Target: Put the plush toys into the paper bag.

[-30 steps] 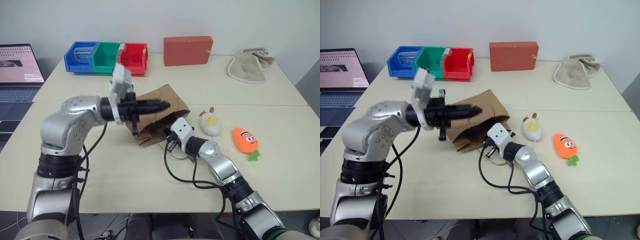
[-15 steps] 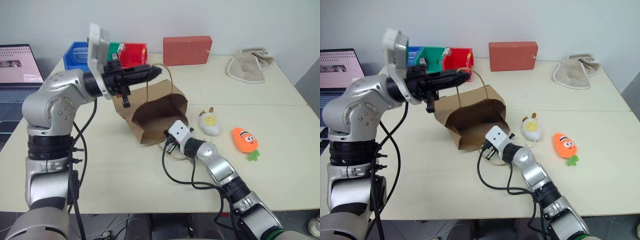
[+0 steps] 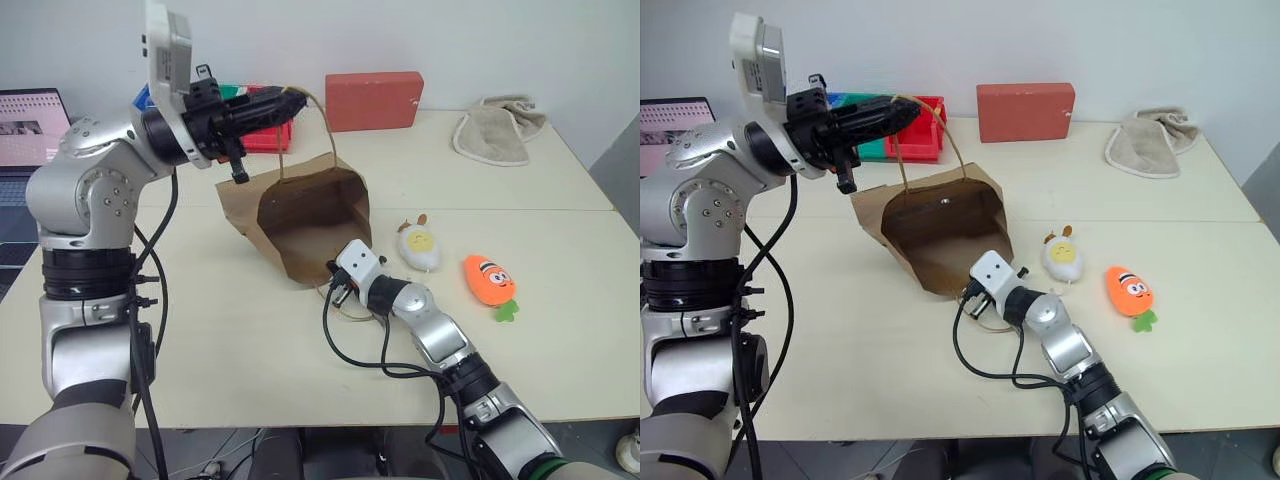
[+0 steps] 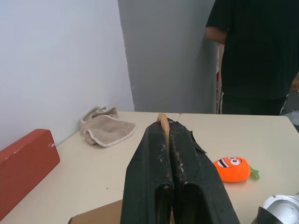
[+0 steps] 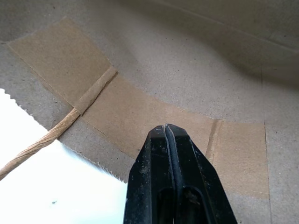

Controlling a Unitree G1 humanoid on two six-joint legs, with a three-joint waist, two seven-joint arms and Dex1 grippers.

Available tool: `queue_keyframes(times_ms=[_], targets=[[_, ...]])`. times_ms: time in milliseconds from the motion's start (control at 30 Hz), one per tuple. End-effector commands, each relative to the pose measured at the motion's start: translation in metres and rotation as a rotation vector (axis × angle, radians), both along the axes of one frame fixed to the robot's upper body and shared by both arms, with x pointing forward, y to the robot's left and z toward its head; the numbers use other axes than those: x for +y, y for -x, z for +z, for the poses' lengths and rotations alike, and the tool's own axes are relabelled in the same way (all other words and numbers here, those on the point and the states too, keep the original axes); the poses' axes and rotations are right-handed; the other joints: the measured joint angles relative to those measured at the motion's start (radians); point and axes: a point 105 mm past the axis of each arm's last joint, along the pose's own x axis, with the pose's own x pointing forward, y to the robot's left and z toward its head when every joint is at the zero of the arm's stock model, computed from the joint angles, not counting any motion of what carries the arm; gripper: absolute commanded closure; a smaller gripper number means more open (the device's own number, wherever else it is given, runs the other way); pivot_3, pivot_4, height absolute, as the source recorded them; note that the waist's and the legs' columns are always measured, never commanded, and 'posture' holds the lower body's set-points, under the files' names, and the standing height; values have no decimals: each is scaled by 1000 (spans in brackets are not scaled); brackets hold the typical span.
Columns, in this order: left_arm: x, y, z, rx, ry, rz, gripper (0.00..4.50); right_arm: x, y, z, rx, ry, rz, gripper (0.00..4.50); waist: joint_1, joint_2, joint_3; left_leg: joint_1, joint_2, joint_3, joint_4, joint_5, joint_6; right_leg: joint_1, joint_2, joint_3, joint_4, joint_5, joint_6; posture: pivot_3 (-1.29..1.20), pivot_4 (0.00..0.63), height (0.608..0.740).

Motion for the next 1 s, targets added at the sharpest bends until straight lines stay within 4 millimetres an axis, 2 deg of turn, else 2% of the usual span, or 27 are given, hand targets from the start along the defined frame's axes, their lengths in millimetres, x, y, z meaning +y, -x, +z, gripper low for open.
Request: queue_keyframes(times_ms=[33, 133, 233, 500, 667, 800, 933, 1000], targets=[[-10, 15, -14, -4, -71, -71, 4500, -3, -7, 12, -15, -43, -38, 4478, 0, 0, 0, 0, 0, 0, 0, 0, 0, 0, 0, 0, 0, 0, 0, 0, 150, 740], [-16, 28, -36, 36, -148, -126, 4500, -7, -12, 24, 75, -194, -108, 4478, 0, 0, 0, 0, 0, 0, 0, 0, 0, 0, 0, 0, 0, 0, 0, 0, 150, 740], [-21, 39, -48, 71, -168, -160, 4500, -14, -16, 32, 137, -285, -155, 4478, 0, 0, 0, -1, 0, -1, 0, 0, 0, 0, 0, 0, 0, 0, 0, 0, 150, 740], [-20, 42, -53, 97, -151, -136, 4500, -18, -10, 43, 111, -283, -118, 4478, 0, 0, 0, 0, 0, -1, 0, 0, 0, 0, 0, -1, 0, 0, 0, 0, 150, 740], [-21, 38, -54, 96, -140, -111, 4500, -16, 21, 65, 68, -252, 78, 4478, 1, 0, 0, -1, 0, -1, -1, 0, 0, 0, 0, -1, -1, 0, 0, 0, 150, 740], [-25, 36, -57, 105, -134, -119, 4500, -26, 48, 81, 48, -200, 221, 4478, 3, 0, 0, -1, 0, -1, -1, 0, 0, 0, 0, -1, -1, -1, -1, 0, 150, 740], [-32, 36, -62, 113, -133, -139, 4500, -52, 65, 101, 28, -171, 254, 4478, 3, 0, 0, -1, 0, -1, -1, 0, 0, 0, 0, -1, -1, -1, -1, 0, 150, 740], [-36, 37, -66, 124, -139, -158, 4500, -78, 64, 107, -1, -98, 214, 4115, 4, 0, 0, -1, 0, -1, -1, 0, 0, 0, 0, -1, -1, -1, -1, 0, 150, 740]])
